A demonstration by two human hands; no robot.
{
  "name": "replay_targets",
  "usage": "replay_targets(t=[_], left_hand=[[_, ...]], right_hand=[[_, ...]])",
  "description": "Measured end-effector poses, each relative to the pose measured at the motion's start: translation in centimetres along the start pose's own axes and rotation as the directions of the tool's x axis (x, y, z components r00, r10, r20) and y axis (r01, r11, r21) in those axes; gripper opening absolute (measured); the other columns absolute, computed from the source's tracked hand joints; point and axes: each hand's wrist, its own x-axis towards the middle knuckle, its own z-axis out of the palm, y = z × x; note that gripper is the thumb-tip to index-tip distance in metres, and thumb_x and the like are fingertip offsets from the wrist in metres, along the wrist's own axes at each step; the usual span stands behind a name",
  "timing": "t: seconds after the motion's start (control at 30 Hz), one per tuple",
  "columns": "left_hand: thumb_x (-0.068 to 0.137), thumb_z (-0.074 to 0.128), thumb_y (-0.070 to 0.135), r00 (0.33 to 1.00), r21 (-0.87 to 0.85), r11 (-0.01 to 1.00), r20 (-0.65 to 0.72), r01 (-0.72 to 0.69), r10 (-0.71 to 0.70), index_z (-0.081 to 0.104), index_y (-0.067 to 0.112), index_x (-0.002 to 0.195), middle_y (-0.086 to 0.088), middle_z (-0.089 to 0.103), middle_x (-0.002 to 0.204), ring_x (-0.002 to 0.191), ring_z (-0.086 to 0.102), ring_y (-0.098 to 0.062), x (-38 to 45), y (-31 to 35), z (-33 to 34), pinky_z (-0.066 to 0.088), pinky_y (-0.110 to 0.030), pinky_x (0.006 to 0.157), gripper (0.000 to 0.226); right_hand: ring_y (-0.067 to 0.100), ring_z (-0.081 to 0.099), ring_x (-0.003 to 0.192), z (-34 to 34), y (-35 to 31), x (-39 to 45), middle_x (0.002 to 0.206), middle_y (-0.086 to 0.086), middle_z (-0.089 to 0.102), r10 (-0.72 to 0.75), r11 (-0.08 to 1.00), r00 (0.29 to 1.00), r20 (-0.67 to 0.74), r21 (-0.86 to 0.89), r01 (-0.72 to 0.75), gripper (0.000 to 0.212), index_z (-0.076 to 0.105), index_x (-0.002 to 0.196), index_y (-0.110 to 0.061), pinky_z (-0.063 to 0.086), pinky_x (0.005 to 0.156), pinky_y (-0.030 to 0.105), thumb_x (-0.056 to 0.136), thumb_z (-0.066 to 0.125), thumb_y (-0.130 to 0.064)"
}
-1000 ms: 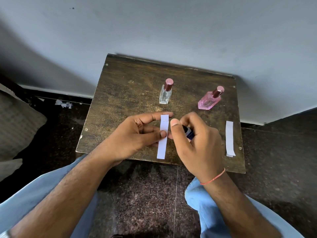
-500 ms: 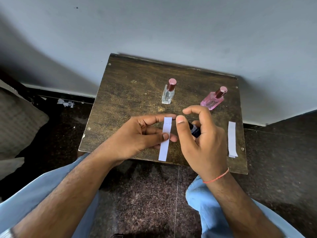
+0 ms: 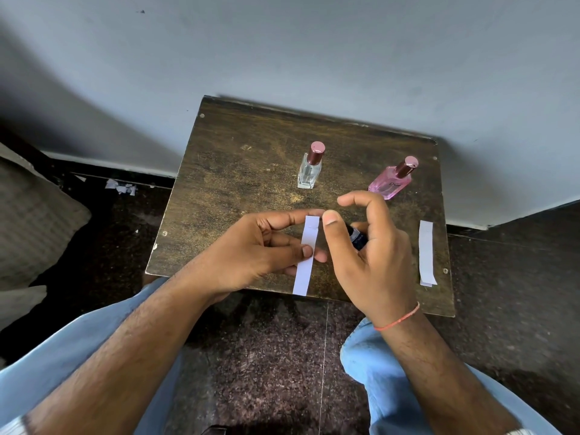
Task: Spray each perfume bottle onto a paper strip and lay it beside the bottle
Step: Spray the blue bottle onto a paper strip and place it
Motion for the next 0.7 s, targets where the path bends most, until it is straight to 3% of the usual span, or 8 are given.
replay_targets(t=[0.13,0.27,0.4,0.53,0.7], left_hand=[[0.101,0.069,0.0,1.0,0.01,1.0,0.007,-0.001,0.001,0.067,0.029,0.143,-0.013,0.084,0.113,0.117,0.077,-0.033,-0.1,0.0,-0.1,0.061,-0.049,0.103,0.051],[0.1,0.07,0.001,1.0,0.003,1.0,0.014,-0.008,0.008,0.068,0.031,0.143,-0.012,0.084,0.111,0.107,0.08,-0.022,-0.1,0.0,-0.3,0.063,-0.045,0.102,0.051],[0.099,0.071,0.001,1.0,-0.029,0.999,0.0,-0.018,0.018,0.07,0.032,0.139,-0.014,0.084,0.111,0.112,0.08,-0.028,-0.3,0.0,-0.6,0.065,-0.042,0.099,0.051],[0.1,0.069,-0.003,1.0,-0.046,0.999,0.0,-0.018,0.018,0.068,0.026,0.143,-0.015,0.084,0.111,0.11,0.081,-0.024,-0.6,0.2,-1.0,0.065,-0.028,0.085,0.052],[0.1,0.07,-0.003,0.999,-0.035,0.999,-0.02,-0.026,0.025,0.069,0.027,0.142,-0.014,0.084,0.109,0.104,0.08,-0.02,-1.0,0.2,-1.6,0.066,-0.031,0.089,0.052]], right_hand=[[0.011,0.06,0.054,0.1,0.2,0.1,0.053,-0.013,0.051,0.01,1.0,1.0,0.021,0.022,-0.011,0.03,0.067,0.118,-0.019,0.038,0.049,0.017,0.101,0.064,-0.043],[0.01,0.063,0.052,0.4,0.0,0.2,0.055,-0.006,0.062,0.027,0.998,0.997,0.071,0.056,-0.032,0.031,0.065,0.123,-0.023,0.045,0.05,0.023,0.099,0.059,-0.042],[0.006,0.06,0.05,0.7,-0.6,0.4,0.051,-0.014,0.053,0.023,0.997,0.999,0.045,0.071,-0.026,0.026,0.066,0.117,-0.018,0.037,0.049,0.013,0.102,0.064,-0.04],[0.001,0.059,0.049,0.7,-1.1,0.7,0.05,-0.017,0.047,0.014,0.998,0.999,0.036,0.067,-0.016,0.019,0.068,0.112,-0.017,0.037,0.049,0.014,0.1,0.068,-0.033],[0.006,0.06,0.05,1.3,-1.6,1.0,0.049,-0.012,0.054,0.066,0.996,0.992,0.11,0.048,-0.072,0.021,0.068,0.113,-0.02,0.038,0.049,0.016,0.098,0.064,-0.034]])
